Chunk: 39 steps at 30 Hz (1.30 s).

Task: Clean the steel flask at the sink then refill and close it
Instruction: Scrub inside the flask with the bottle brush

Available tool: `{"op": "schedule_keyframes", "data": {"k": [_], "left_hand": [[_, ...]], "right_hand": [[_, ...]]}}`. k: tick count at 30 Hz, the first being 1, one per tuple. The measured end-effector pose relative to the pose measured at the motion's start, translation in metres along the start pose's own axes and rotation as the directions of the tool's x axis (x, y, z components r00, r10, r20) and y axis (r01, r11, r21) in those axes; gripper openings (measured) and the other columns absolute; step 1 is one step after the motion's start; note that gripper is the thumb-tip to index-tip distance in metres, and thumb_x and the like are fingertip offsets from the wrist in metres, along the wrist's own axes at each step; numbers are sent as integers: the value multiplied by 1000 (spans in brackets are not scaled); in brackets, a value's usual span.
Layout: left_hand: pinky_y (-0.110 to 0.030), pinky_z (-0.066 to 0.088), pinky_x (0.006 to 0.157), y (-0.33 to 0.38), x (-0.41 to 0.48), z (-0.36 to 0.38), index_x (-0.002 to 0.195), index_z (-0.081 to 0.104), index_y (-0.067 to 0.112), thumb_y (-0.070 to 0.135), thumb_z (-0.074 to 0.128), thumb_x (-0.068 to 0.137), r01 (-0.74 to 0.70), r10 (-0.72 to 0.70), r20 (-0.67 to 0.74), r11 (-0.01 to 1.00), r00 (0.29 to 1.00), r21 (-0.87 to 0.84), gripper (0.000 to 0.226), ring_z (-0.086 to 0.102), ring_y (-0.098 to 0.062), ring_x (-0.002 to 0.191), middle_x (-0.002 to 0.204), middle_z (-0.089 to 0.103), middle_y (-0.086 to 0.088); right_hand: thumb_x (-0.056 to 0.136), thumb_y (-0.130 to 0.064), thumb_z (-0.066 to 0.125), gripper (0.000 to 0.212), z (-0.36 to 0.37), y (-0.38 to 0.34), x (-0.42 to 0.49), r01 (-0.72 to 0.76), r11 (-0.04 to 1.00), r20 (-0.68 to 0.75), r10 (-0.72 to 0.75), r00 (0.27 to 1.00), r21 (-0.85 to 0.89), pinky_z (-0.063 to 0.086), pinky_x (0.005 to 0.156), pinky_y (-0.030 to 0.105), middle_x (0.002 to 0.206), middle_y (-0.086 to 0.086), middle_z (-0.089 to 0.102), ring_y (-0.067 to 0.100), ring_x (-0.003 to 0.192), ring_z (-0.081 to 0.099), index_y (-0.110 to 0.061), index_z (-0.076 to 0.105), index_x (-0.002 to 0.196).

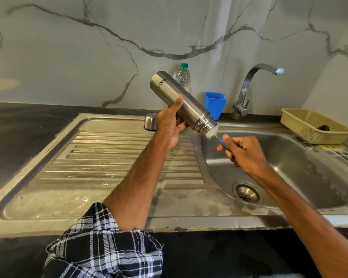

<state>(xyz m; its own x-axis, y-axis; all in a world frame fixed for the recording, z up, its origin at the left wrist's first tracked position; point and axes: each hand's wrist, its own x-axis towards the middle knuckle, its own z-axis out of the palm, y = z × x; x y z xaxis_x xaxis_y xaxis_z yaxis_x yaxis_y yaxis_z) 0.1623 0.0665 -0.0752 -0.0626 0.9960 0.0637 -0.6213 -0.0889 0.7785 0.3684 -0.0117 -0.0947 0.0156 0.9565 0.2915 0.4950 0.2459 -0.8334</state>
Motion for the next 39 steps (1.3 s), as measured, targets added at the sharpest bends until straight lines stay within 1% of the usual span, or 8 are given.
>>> {"op": "schedule_keyframes", "data": {"k": [3, 10, 15, 19, 25, 29, 32, 39], "left_hand": [[-40, 62, 78, 2, 0, 2, 111, 59, 14, 27, 72, 93, -6, 6, 9, 1000, 1000, 17, 26, 71, -28, 106, 121, 69, -16], [-45, 61, 84, 1, 1, -3, 109, 58, 14, 25, 73, 93, -14, 14, -27, 1000, 1000, -8, 24, 68, -32, 112, 122, 69, -17], [-46, 60, 87, 0, 1, 0, 108, 58, 15, 24, 72, 94, -15, 15, -16, 1000, 1000, -8, 22, 68, -33, 114, 122, 68, -17], [-50, 59, 92, 0, 3, -2, 111, 58, 14, 25, 73, 93, -12, 12, -13, 1000, 1000, -1, 26, 68, -32, 114, 123, 68, -17], [-49, 59, 92, 0, 3, -2, 110, 59, 14, 27, 73, 93, -13, 12, 14, 999, 1000, 41, 25, 69, -31, 111, 122, 69, -17], [-51, 58, 93, 0, 4, -4, 112, 59, 13, 26, 72, 93, -20, 20, 1, 999, 1000, 41, 27, 69, -31, 111, 121, 69, -17], [-50, 59, 92, -1, 3, -5, 111, 59, 13, 26, 72, 93, -16, 16, -14, 1000, 1000, 23, 26, 69, -32, 111, 119, 70, -16], [-47, 61, 88, 0, 2, -1, 115, 58, 12, 26, 73, 93, -3, 3, -2, 1000, 1000, 4, 31, 70, -31, 110, 123, 69, -18]], "right_hand": [[103, -41, 48, 46, 2, -2, -2, -104, 988, 122, 89, 989, 115, 32, 43, 19, 52, -4, 47, 8, 45, 37, -6, 74, 88], [76, -26, 86, 24, -2, 1, -2, 81, 996, -81, -83, 993, -33, 55, 63, 16, 82, -6, 74, 6, 71, 68, -19, 74, 96], [76, -18, 86, 17, 1, -1, -2, 123, 992, -177, -128, 976, -40, 54, 65, 13, 78, -8, 74, 1, 68, 68, -18, 76, 90], [87, -22, 77, 4, 3, 0, 0, 127, 991, -129, -132, 983, -46, 55, 62, 21, 69, -6, 73, 4, 61, 67, -18, 76, 86], [103, -37, 49, 41, 6, 0, -3, 23, 994, -11, -25, 1000, -110, 38, 52, 20, 57, -1, 59, 2, 44, 46, -13, 74, 82], [93, -40, 66, 23, 2, -6, -4, 52, 996, -41, -55, 998, -77, 46, 55, 20, 73, -1, 70, 1, 55, 59, -18, 71, 99], [79, -27, 83, 25, 1, -6, -7, 151, 971, -110, -173, 979, -185, 53, 65, 12, 83, -8, 70, 2, 74, 66, -20, 71, 100], [90, -25, 74, 8, 1, 0, -6, 237, 928, -148, -288, 946, -288, 54, 60, 18, 70, -12, 70, 2, 62, 66, -17, 76, 91]]}}
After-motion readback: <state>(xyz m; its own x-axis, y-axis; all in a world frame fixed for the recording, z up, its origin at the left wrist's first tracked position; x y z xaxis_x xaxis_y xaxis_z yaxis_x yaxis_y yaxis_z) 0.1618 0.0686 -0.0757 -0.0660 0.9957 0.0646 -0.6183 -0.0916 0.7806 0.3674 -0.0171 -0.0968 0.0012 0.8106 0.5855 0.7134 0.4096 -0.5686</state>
